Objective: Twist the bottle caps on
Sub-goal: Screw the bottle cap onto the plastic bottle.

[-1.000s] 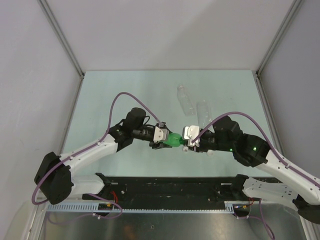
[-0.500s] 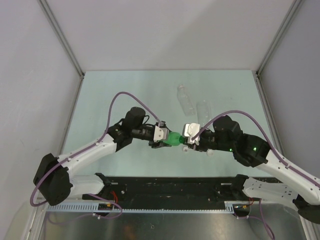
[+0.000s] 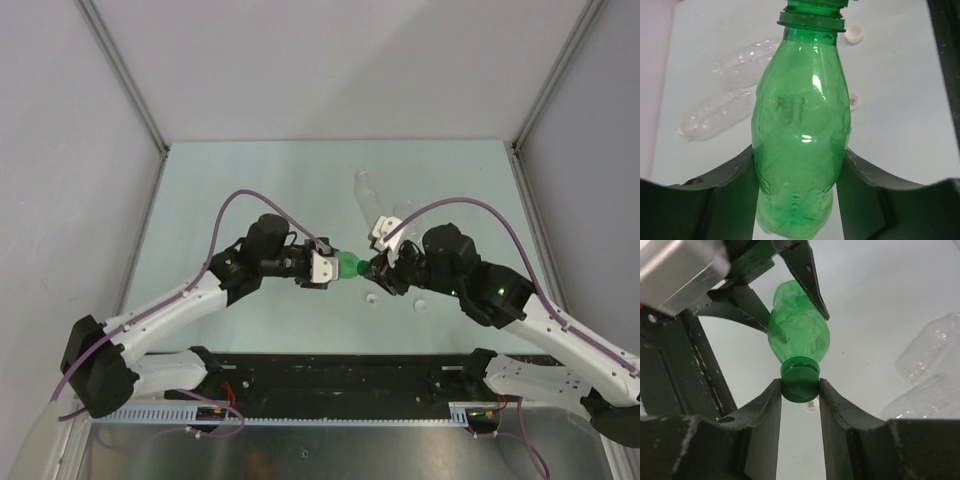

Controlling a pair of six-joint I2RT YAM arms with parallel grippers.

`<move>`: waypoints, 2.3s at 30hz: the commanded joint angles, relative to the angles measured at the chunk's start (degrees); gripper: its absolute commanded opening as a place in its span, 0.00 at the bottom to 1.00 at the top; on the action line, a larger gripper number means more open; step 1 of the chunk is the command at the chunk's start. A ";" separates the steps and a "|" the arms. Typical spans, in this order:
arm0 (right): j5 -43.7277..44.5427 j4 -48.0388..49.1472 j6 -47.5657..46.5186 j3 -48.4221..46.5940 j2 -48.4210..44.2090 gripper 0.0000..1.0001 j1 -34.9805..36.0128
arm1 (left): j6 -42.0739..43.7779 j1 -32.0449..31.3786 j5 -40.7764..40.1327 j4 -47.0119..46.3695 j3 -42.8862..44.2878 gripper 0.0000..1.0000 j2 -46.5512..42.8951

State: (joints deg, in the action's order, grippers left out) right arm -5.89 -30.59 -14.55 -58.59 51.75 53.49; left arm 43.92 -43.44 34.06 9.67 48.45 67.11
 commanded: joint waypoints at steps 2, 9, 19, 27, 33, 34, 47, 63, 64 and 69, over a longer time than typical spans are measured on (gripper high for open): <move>-5.24 2.71 14.02 -0.64 1.09 0.00 -4.25 | 4.73 -3.45 -5.13 -6.59 3.40 0.00 -4.61; -7.21 5.82 30.14 -0.64 2.64 0.00 -10.71 | 4.27 -6.89 -13.13 -8.17 4.98 0.00 -2.97; -2.12 5.36 49.24 -0.62 4.42 0.00 -13.58 | 1.20 -9.04 -22.42 -19.18 2.61 0.00 -1.58; 3.81 7.08 66.53 -0.57 6.37 0.00 -14.16 | -0.33 -11.55 -28.76 -25.42 1.62 0.00 0.63; 7.67 6.90 75.88 -0.65 7.24 0.00 -13.72 | -2.32 -12.66 -34.37 -28.00 1.33 0.00 4.18; 8.93 6.66 77.07 -0.65 7.10 0.00 -13.57 | -2.69 -12.69 -35.01 -28.37 1.19 0.00 4.70; 12.60 8.51 75.49 -0.63 4.01 0.55 -13.87 | -9.05 -12.17 -32.45 -30.70 -4.23 0.00 6.10; 9.04 11.13 42.07 -0.62 -9.62 0.99 -13.96 | -23.49 -4.20 -12.42 -30.90 -10.55 0.00 1.11; 7.82 11.36 36.57 -0.59 -9.90 0.99 -14.22 | -25.40 -2.44 -7.60 -31.14 -10.69 0.00 0.44; -23.70 9.15 -3.25 -0.60 -11.87 0.99 -14.44 | -27.84 1.62 14.02 -32.09 -12.35 0.00 -3.25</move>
State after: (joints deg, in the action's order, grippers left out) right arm -3.64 -19.81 19.09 -58.41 41.25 39.05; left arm 20.29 -43.70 25.98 -19.22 37.69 67.96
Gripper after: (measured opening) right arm 0.993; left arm 0.580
